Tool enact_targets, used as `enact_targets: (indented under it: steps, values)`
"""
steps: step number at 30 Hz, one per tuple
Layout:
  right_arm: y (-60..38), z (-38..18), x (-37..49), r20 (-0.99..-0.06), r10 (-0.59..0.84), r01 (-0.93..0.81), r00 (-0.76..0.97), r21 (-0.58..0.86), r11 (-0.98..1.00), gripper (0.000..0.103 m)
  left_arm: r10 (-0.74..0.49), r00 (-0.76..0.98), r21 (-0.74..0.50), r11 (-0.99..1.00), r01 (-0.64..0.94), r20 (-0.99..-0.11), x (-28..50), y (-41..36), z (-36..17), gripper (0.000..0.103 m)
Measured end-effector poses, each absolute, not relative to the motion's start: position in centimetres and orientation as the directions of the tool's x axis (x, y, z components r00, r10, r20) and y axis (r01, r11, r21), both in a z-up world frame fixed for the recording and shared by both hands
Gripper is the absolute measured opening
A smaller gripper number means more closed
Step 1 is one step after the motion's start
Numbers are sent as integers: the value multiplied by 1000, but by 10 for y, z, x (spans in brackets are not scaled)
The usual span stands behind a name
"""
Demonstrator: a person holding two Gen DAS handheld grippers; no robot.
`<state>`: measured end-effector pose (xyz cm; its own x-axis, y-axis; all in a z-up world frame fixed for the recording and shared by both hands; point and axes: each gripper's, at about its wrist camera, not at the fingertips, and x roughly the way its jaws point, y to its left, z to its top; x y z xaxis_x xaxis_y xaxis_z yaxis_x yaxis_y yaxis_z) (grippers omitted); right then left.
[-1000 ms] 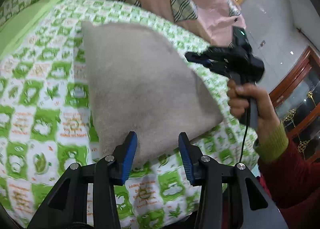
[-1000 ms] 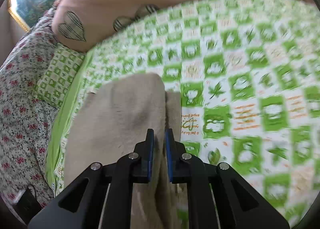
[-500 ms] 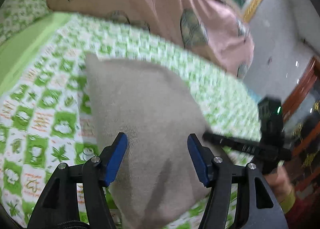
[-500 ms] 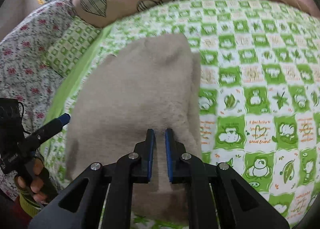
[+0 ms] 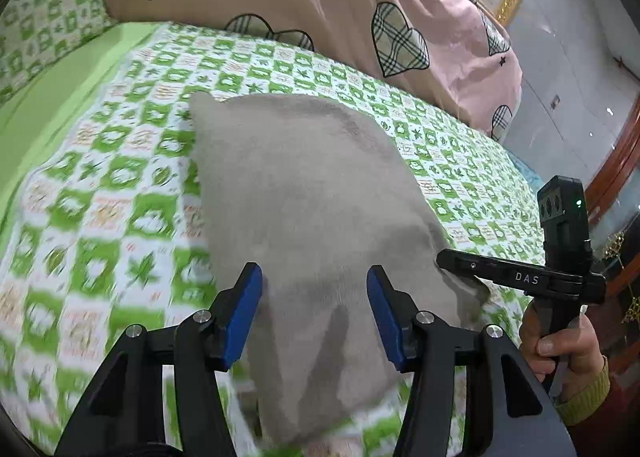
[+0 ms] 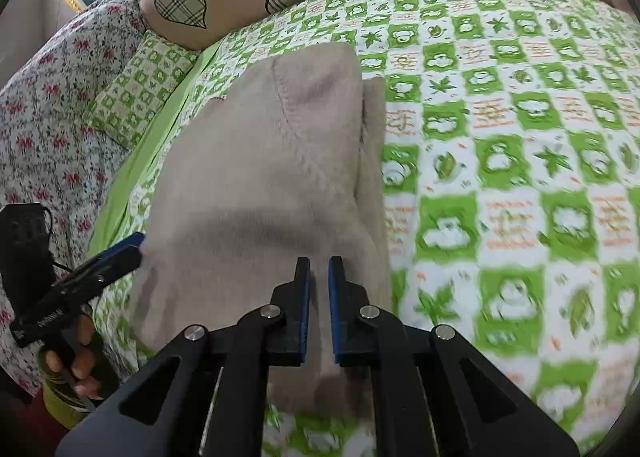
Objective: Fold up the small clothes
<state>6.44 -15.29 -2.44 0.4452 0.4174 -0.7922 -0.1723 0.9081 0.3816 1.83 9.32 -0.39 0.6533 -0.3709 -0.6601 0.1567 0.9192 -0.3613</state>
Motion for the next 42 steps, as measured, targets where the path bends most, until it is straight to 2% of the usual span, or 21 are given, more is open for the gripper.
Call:
enact_targets:
  steps: [2,4,8,23,26,28,31,35,39,41,42]
  values:
    - [-156,-22,54,-794,409,-173,450,372,912,10,-424,653,-411,893,184,-627,-1,95,-1,54]
    - [-158,-23,44,-798,399,-174,452,360,917,10,-441,637,-422,886,195,-632,-15,92,-5,54]
    - [-160,-32,30,-803,391,-177,449,349,920,10,-419,578,-415,898,148,-700,-21,92,-39,54]
    - [-162,-33,8,-798,353,-161,489,315,935,10,-333,609,-357,930,86,-720,-31,85,-36,55]
    - [-160,-32,6,-801,344,-153,490,309,939,10,-295,609,-326,943,63,-737,-36,81,-32,59]
    - [-160,-30,5,-807,336,-152,485,300,942,10,-255,602,-286,957,47,-756,-39,77,-30,69]
    - [-159,-28,-3,-813,325,-147,483,291,945,10,-192,578,-252,967,-25,-793,-45,82,-33,69]
    - [-163,-26,-19,-823,314,-130,473,288,949,10,-186,599,-259,965,-36,-779,-62,88,-25,69]
    - [-164,-27,-35,-835,304,-111,459,286,952,11,-148,606,-211,977,-34,-782,-69,84,-18,80]
    - [-162,-27,-43,-835,318,-112,450,300,947,12,-128,609,-189,981,-35,-783,-71,82,-17,81]
    - [-161,-27,-45,-835,319,-115,448,299,947,16,-121,607,-177,984,-33,-785,-72,80,-16,81]
